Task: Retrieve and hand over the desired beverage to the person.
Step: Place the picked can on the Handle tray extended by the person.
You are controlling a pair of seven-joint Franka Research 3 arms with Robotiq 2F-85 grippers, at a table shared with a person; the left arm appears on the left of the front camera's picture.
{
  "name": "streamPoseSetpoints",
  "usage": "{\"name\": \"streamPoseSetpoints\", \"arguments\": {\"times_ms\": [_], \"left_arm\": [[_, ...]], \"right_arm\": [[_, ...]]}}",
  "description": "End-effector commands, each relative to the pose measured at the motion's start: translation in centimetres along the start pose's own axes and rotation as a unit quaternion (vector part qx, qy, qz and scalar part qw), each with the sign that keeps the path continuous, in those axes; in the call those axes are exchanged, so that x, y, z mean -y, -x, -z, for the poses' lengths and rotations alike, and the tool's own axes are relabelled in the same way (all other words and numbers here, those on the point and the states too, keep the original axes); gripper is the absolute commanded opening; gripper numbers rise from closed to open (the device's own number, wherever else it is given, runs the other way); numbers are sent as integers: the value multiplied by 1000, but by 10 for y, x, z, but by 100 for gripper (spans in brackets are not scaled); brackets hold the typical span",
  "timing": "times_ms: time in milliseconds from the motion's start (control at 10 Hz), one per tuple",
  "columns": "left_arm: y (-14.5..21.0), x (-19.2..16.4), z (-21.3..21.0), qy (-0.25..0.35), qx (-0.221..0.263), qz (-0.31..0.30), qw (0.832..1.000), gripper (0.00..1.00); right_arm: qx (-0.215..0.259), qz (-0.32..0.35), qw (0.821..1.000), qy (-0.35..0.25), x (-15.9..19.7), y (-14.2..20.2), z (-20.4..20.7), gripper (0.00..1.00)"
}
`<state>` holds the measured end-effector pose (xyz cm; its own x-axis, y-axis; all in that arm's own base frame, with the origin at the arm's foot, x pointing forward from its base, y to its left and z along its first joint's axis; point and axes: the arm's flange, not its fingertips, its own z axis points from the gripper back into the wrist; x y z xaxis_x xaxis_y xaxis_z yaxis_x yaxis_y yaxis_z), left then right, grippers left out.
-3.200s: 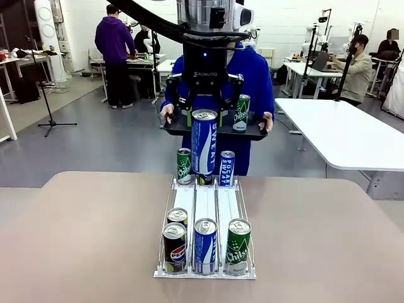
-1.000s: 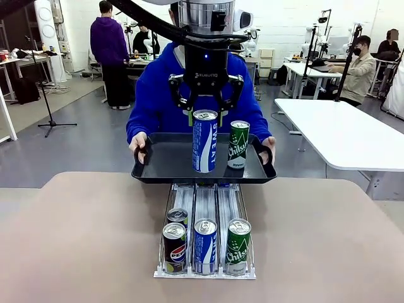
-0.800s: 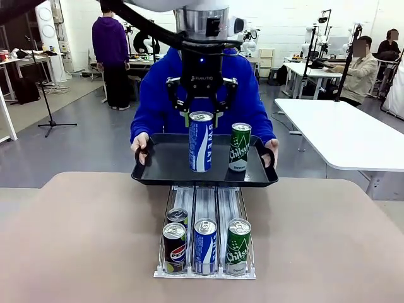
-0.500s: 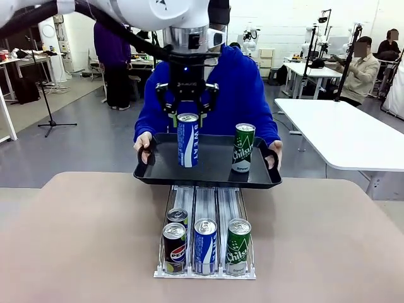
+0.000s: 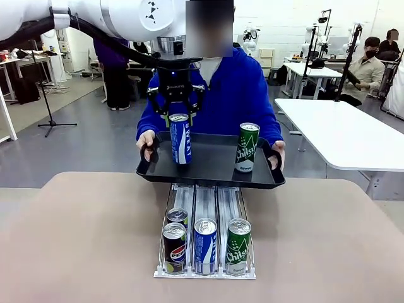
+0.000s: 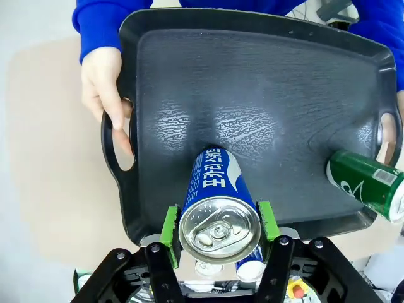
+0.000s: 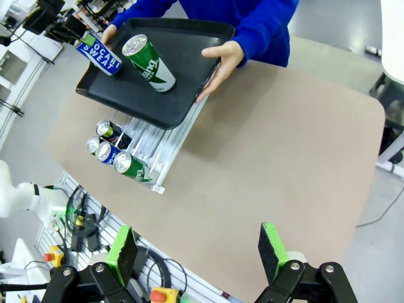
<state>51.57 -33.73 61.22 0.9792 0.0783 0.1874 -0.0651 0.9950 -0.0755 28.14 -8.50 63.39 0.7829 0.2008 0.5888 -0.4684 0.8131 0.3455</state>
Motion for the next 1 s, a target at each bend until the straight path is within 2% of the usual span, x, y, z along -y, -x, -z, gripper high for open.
{"name": "streamPoseSetpoints", "arguments": {"times_ms": [0,400,500,900], "left_arm": [[-10,1,3,10,-9,16,1000,58],[-10,6,16,-5,-16,31,999,58],[-9,6,17,-4,-12,39,999,100],[-8,6,15,-8,-11,51,999,100]], "right_arm": [[-1,-1,1000,-5,1,0,1,100],[-1,-1,1000,-5,1,0,1,100],[-1,-1,1000,-5,1,0,1,100],[-1,-1,1000,-5,1,0,1,100]]}}
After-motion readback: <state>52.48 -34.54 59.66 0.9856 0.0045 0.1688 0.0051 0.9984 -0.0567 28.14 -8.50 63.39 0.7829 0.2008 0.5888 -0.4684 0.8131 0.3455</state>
